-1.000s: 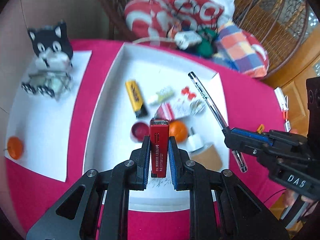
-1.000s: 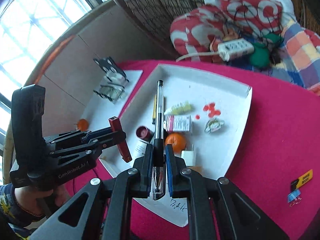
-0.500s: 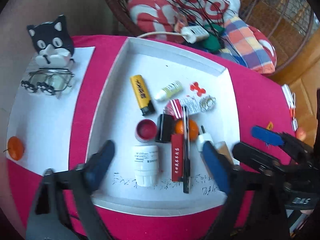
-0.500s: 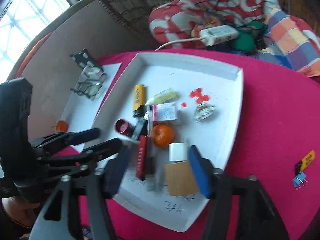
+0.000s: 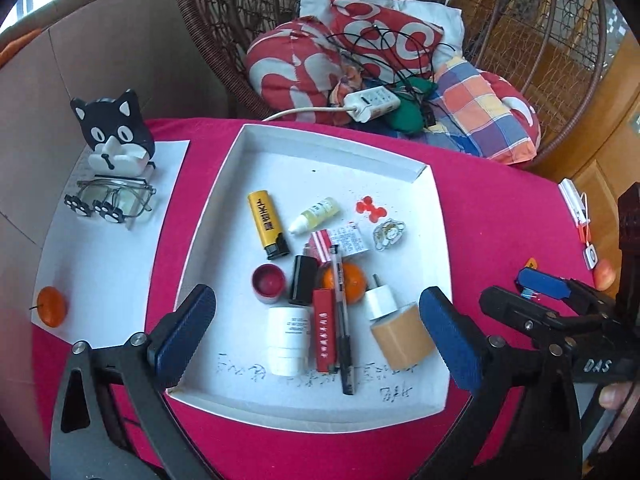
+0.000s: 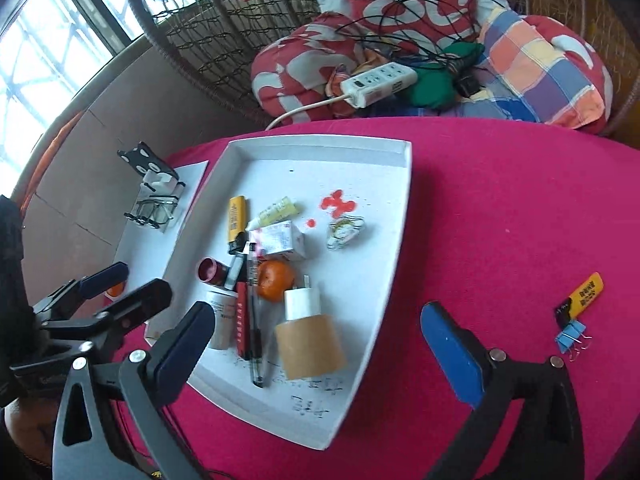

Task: Organize rigid objects
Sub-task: 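Move both open tools back to the yellow lighter and blue binder clip, then grasp the yellow lighter with the left tool while the right tool grasps the blue binder clip, then carry the yellow lighter with the left tool while the right tool carries the clip to the tray, then release the yellow lighter with the left tool while the right tool drops the clip in the tray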

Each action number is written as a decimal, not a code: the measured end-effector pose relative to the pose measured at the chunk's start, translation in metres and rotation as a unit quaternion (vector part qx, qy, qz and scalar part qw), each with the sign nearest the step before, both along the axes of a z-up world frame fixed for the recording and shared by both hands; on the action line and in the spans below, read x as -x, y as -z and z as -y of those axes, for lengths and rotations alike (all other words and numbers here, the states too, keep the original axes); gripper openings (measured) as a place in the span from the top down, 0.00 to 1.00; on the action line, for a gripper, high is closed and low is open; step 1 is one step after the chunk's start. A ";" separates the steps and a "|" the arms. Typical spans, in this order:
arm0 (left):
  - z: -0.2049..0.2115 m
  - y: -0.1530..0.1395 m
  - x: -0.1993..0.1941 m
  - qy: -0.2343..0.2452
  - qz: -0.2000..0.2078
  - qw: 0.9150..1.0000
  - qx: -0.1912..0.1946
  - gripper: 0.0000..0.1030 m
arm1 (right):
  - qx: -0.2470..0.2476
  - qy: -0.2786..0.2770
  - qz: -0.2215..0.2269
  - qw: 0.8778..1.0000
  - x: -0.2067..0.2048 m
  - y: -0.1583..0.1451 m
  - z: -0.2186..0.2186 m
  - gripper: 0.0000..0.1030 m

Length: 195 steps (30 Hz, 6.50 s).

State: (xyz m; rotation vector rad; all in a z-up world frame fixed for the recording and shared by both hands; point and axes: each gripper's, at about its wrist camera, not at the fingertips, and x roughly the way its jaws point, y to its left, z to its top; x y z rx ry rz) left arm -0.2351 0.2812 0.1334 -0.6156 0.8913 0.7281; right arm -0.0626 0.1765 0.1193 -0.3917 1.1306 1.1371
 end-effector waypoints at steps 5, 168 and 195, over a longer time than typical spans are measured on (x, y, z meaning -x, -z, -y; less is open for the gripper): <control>0.018 -0.005 -0.024 0.018 0.001 1.000 -0.006 0.00 | 0.010 0.033 0.028 0.999 -0.047 -0.001 0.035 0.00; -0.036 0.014 -0.006 0.039 -0.028 0.998 0.048 0.77 | -0.034 -0.124 0.019 0.992 0.020 -0.019 -0.053 0.69; 0.004 -0.065 0.013 -0.045 -0.048 0.993 -0.103 0.00 | -0.071 -0.093 0.087 0.989 0.012 -0.080 -0.009 0.18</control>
